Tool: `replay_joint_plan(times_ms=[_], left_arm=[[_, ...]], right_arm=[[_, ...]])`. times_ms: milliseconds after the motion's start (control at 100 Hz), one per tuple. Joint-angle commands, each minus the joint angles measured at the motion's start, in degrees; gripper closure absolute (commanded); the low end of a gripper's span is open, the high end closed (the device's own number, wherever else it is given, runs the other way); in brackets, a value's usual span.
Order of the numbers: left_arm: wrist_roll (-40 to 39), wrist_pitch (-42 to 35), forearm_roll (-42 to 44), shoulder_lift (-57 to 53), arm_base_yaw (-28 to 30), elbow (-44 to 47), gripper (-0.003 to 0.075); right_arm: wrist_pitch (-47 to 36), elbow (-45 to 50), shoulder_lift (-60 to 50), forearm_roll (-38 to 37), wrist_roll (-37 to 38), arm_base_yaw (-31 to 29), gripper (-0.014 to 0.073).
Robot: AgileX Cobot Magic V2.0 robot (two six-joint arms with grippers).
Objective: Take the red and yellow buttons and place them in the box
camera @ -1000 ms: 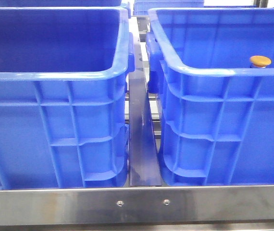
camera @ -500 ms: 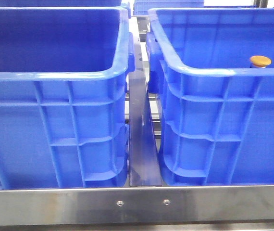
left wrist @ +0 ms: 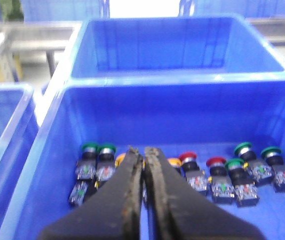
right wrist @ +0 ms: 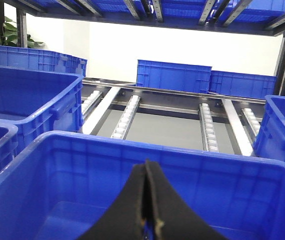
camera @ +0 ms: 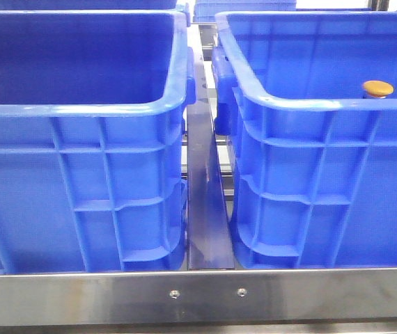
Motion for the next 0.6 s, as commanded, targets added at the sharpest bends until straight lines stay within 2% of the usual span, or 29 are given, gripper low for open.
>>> replay_joint_plan(times_ms=[0,200,490,590], left_arm=[[-0.48,-9.21,1.08,-1.92,-0.56,2.16,0.0739],[-0.48,-15.94,1.67,-10.44,-0.56,14.13,0.0739],[-0.48,-16.92,0.41,-23.10,1.39,28.12,0.0739],[-0.48,-19.66,0.16,-23.72,2.07,31.58,0.0739]], right_arm=[[1.74,-1.49,0.03,5.48,-0.04,-0.19,0.0662],[1.74,-1.49,0.03,5.48,-0.04,-0.19,0.0662],[1.74,-1.49,0.03,5.48,-0.04,-0.19,0.0662],[1.75,-1.49,0.09,5.48,-0.04,-0.19,0.0662]])
